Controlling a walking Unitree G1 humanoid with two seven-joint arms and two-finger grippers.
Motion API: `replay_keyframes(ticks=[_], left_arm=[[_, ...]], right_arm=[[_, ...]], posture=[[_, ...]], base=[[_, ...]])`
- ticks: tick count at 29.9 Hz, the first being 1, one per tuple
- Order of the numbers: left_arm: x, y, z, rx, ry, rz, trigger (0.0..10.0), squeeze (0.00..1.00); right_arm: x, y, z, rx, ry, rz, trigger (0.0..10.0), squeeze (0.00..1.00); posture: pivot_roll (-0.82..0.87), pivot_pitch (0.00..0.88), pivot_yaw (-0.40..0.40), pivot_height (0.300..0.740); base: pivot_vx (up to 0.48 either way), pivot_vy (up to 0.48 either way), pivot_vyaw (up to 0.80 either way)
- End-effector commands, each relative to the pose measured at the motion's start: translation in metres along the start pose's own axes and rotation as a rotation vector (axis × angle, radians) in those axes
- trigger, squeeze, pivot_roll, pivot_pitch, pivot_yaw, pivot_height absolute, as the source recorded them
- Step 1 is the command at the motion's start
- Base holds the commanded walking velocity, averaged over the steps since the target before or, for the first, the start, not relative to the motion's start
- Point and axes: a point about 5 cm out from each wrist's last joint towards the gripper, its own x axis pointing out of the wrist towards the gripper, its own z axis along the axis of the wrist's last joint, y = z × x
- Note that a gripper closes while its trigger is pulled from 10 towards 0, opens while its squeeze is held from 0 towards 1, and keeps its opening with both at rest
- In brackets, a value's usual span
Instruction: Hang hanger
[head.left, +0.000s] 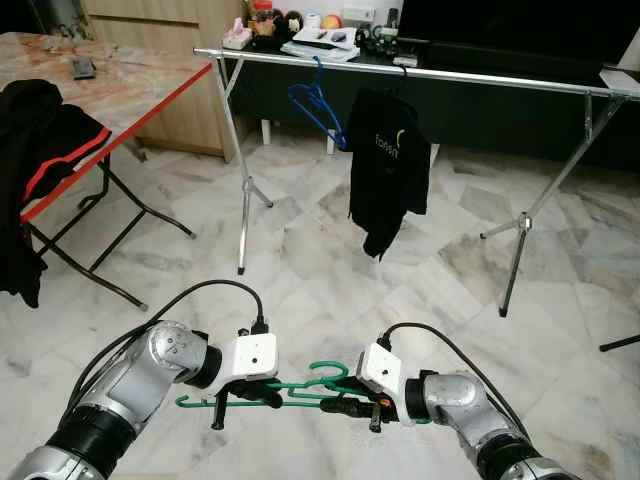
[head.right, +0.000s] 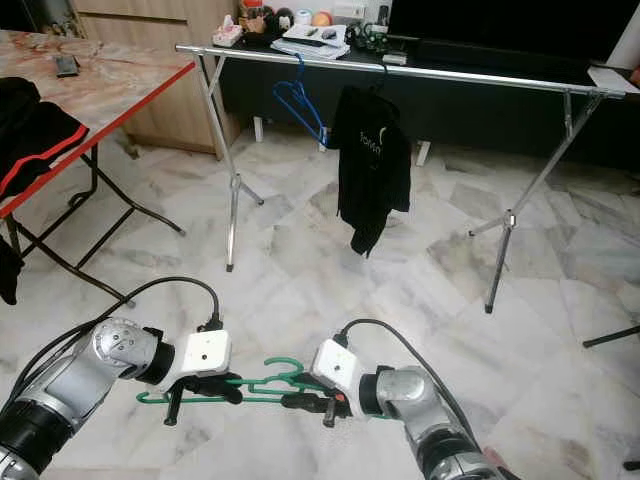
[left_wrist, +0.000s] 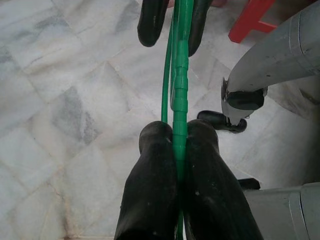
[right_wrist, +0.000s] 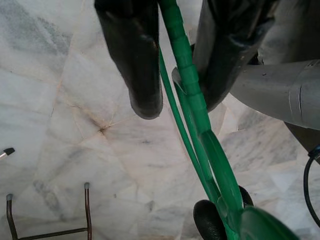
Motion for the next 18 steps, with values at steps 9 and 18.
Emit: replay_keyframes(ticks=[9,18], left_arm=[[0.0004,-0.0008,0.0079,0.02,-0.033,-0.015,10.0,0.0],[-0.0002,-0.0008,0.0123,0.035,-0.069,-0.024,10.0,0.0]], right_arm=[[0.0003,0.0016,-0.0021,0.03,-0.01,0.01,0.0,0.0],[0.0003,0.0031,-0.0035,0.04,-0.014,0.018,0.0,0.0]], posture=[[0.01,0.104,-0.042,0.74],[0.01,0.101,-0.04,0.74]], base=[[0.0,0.0,0.0],[0.0,0.0,0.0]])
